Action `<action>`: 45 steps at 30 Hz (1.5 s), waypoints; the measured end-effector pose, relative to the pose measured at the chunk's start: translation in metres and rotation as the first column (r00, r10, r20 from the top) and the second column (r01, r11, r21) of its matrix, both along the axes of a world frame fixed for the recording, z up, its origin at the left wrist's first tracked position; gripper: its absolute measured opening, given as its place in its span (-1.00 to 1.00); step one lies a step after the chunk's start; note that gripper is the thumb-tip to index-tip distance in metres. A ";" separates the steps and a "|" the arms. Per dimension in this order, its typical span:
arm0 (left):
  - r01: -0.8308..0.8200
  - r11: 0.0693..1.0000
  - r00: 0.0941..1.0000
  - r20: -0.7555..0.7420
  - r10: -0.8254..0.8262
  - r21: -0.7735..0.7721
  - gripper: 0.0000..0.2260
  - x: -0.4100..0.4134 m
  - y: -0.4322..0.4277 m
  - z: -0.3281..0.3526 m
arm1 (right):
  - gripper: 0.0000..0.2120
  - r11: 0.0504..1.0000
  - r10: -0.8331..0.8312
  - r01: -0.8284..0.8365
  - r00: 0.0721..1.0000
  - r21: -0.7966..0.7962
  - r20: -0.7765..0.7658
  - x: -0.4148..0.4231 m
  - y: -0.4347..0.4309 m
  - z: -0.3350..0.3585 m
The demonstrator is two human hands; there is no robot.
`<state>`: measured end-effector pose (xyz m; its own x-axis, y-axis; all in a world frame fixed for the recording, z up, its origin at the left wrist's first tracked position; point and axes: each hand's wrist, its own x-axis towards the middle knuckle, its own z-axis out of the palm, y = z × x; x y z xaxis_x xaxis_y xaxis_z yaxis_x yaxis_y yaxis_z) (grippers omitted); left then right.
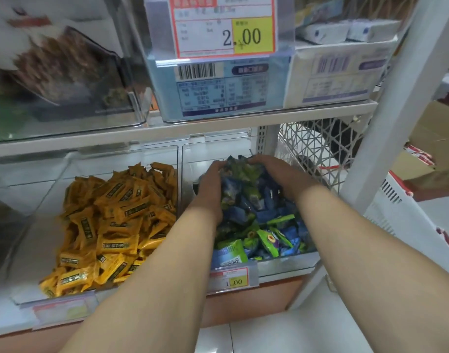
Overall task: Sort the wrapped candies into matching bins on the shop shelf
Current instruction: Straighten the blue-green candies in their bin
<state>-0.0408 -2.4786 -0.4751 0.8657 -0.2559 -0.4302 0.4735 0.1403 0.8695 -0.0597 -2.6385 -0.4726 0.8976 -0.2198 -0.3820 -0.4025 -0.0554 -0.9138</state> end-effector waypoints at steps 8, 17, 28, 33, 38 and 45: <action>0.101 0.992 0.994 0.046 -0.098 -0.071 -0.66 -0.009 0.023 0.033 | -0.78 0.980 -0.062 0.033 0.988 0.197 0.139 -0.010 -0.005 0.027; 0.165 0.881 0.922 0.248 -0.298 0.443 -0.75 -0.007 0.046 0.057 | -0.71 0.939 0.009 0.074 0.971 -0.337 0.241 -0.042 -0.003 0.058; 0.143 0.253 0.626 0.111 -0.772 0.957 -0.70 -0.021 0.006 0.005 | -0.57 0.415 0.399 -0.567 0.816 -0.712 -0.418 -0.021 0.003 0.006; 0.211 0.058 0.566 -0.074 -0.821 0.976 -0.47 -0.024 0.020 0.002 | -0.77 0.572 0.384 -0.527 0.849 -0.629 -0.362 0.005 -0.001 0.002; 0.303 0.207 0.620 -0.028 -0.784 0.930 -0.57 -0.031 0.021 -0.002 | -0.85 0.701 0.342 -0.486 0.871 -0.522 -0.352 0.007 0.001 -0.001; 0.139 0.249 0.835 0.022 -0.550 0.959 -0.53 -0.044 0.004 -0.016 | -0.89 0.689 0.346 -0.505 0.859 -0.520 -0.376 0.005 0.006 -0.003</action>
<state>-0.0845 -2.4746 -0.4915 0.9165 -0.1964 -0.3485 -0.0481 -0.9189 0.3915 -0.0547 -2.6328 -0.4755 0.8522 -0.0840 -0.5165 -0.3902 -0.7597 -0.5202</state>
